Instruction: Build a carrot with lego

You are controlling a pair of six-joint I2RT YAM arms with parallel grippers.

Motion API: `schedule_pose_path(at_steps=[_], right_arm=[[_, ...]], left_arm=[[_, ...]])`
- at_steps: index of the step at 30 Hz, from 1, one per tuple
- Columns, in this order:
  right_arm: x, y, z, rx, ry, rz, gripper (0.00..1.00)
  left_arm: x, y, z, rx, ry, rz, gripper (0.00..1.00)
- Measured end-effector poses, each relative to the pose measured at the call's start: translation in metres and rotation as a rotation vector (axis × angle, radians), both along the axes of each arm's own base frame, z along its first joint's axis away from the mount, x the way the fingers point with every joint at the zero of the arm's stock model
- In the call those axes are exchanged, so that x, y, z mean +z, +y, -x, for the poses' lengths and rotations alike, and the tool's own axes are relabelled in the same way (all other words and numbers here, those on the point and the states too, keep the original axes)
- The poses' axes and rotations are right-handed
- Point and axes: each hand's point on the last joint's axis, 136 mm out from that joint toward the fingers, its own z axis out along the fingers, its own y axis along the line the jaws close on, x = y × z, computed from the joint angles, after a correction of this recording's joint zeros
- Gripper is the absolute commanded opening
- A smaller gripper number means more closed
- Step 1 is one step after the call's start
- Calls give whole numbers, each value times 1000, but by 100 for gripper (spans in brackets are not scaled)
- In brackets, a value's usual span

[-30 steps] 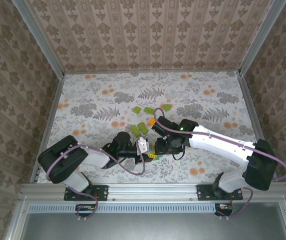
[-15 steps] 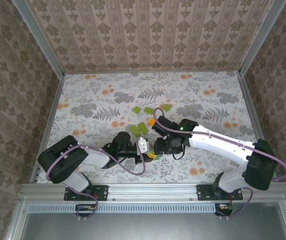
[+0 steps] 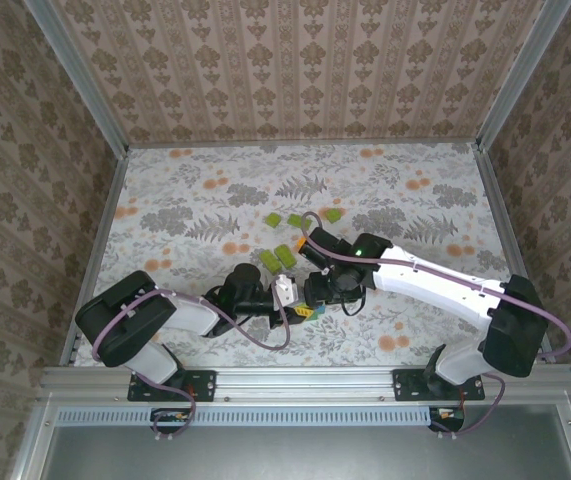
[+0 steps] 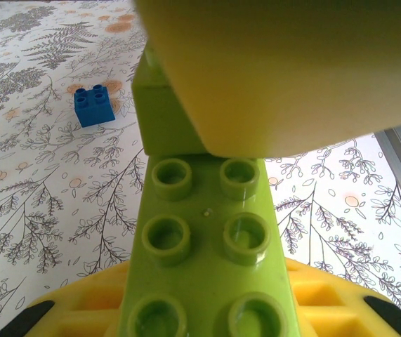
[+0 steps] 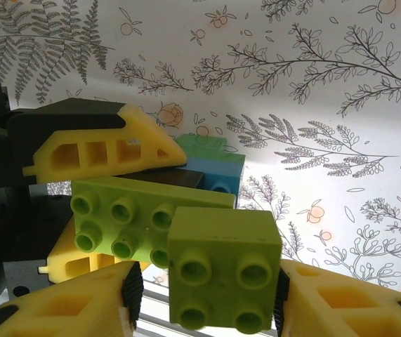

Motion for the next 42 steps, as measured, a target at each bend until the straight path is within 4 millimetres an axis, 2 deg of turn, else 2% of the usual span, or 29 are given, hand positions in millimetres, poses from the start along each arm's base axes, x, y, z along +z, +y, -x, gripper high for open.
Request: schedule_pose_path(at_steps=[4, 16, 21, 42], right_arm=[[-2, -1, -1, -2, 1, 7, 48], [0, -7, -6, -4, -11, 30, 32], [-1, -10, -6, -8, -8, 57, 28], [-2, -7, -7, 6, 18, 124, 28]], left_arm=[[0, 0, 0, 0, 0, 0, 22], [0, -1, -1, 0, 0, 0, 21], [0, -1, -2, 2, -1, -1, 21], [0, -2, -2, 3, 2, -3, 21]])
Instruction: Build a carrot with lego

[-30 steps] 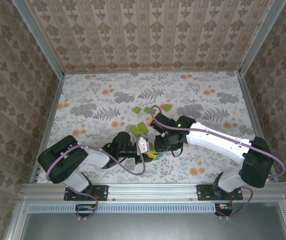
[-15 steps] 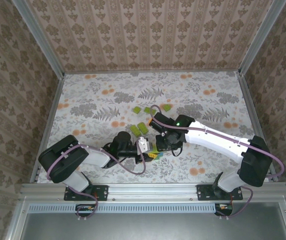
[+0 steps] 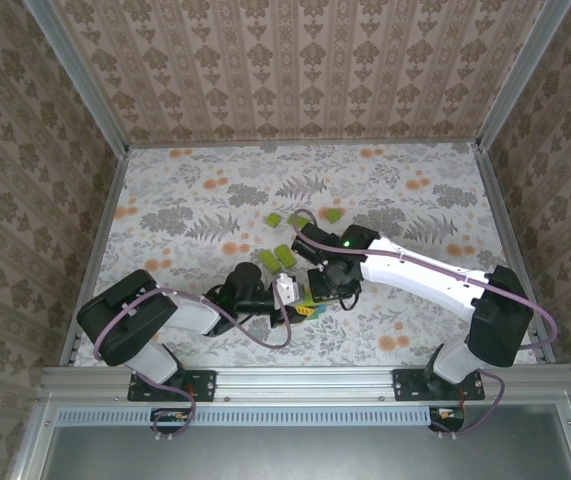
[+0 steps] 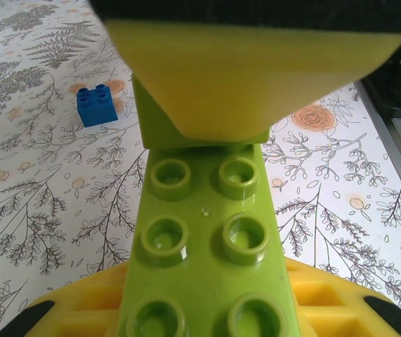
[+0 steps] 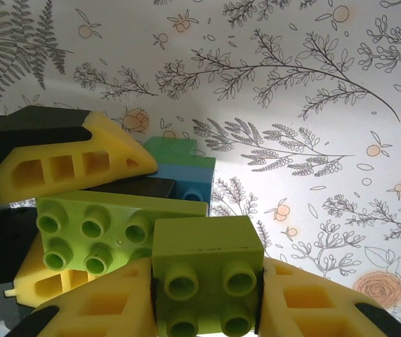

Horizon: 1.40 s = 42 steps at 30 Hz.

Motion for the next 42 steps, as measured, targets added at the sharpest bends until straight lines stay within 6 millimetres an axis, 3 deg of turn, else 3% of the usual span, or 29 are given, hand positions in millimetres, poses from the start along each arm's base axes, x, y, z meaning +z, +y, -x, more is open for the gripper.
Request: schedule_pose_path(at_steps=[26, 33, 42], right_arm=[[-5, 2, 0, -21, 2, 108, 33], [-7, 4, -1, -18, -3, 101, 50], [-7, 2, -1, -10, -12, 103, 56]], left_arm=[[0, 0, 0, -1, 4, 0, 21], [0, 0, 0, -2, 5, 0, 20], [0, 0, 0, -2, 5, 0, 20]])
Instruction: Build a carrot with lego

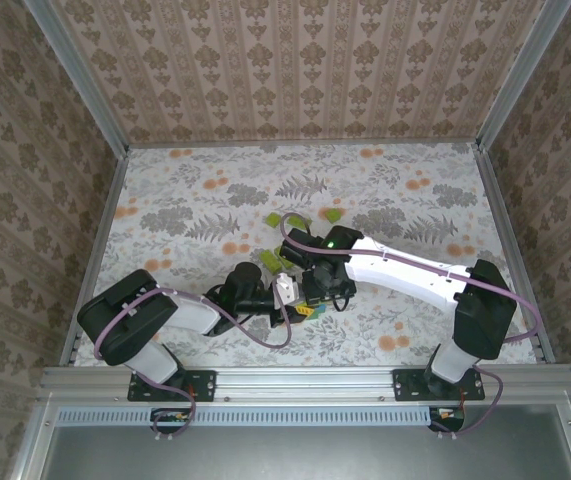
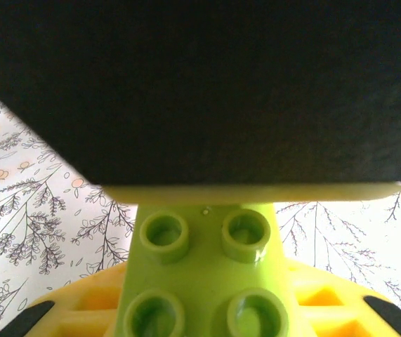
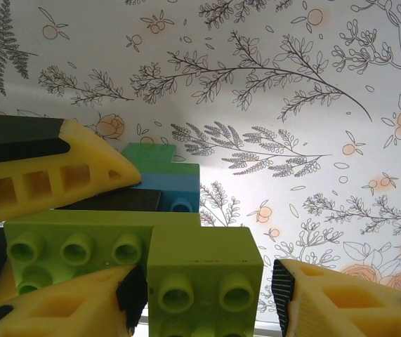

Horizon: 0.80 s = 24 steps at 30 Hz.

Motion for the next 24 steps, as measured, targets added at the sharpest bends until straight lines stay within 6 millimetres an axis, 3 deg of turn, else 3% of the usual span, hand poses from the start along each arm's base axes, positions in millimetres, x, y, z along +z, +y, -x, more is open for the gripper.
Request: schedule_pose_path(at_steps=[3, 17, 24], right_arm=[[0, 0, 0, 0, 0, 0, 57], [-1, 0, -1, 0, -1, 4, 57], [-1, 7, -1, 10, -5, -22, 57]], left_arm=[[0, 0, 0, 0, 0, 0, 21], [-1, 2, 0, 4, -4, -7, 46], [-20, 15, 7, 18, 35, -74, 57]])
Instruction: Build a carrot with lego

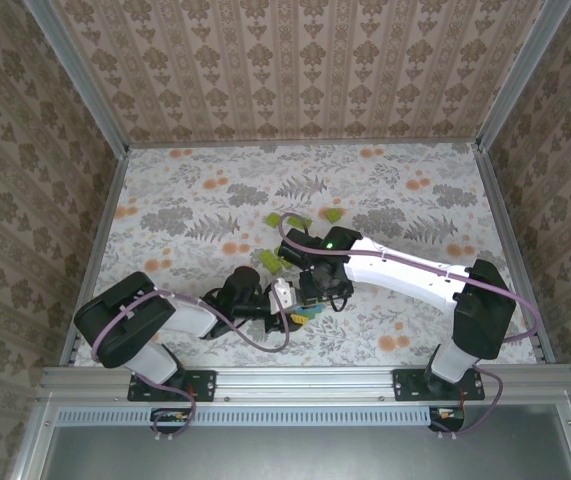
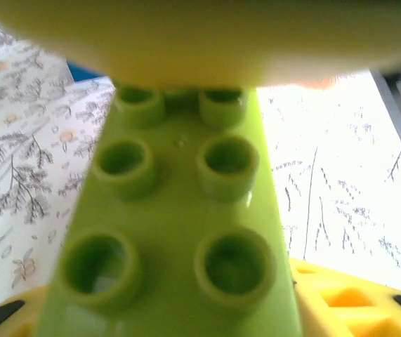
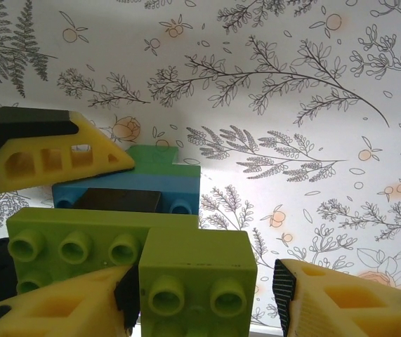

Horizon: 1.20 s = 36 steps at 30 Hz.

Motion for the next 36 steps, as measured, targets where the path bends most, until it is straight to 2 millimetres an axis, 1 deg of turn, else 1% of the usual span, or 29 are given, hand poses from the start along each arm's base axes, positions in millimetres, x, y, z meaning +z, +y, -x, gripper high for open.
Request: schedule_pose_path(at_steps=[2, 6, 9, 13, 16, 21, 31, 32, 33, 34, 35, 36], right_arm=[[0, 1, 0, 2, 0, -2, 57], [1, 2, 0, 12, -3, -9, 57], [1, 5, -1, 18, -8, -21, 58], [2, 11, -2, 30, -17, -42, 61], [4, 13, -2, 40, -25, -55, 62], [6, 14, -2, 55, -32, -61, 63], [35, 13, 0, 62, -87, -134, 63], [37, 12, 0, 62, -92, -139, 62], [39, 11, 0, 62, -98, -142, 61], [41, 11, 0, 64, -102, -143, 59], [43, 9, 1, 65, -106, -145, 57], [45, 8, 2, 66, -110, -149, 54]], left_arm=[[-2, 1, 1, -1, 7, -8, 61], [-7, 4, 4, 0, 22, -27, 64], [-7, 6, 5, 3, 22, -29, 66], [-1, 12, 5, 14, 10, -17, 67], [4, 13, 4, 18, -1, 0, 67], [7, 14, 3, 21, -2, 9, 67], [7, 15, 2, 23, 0, 10, 69], [7, 15, 2, 23, 0, 10, 72], [7, 15, 2, 24, 3, 10, 78], [7, 15, 2, 23, 2, 10, 86], [7, 15, 2, 25, 7, 11, 95], [7, 15, 2, 27, 9, 11, 100]])
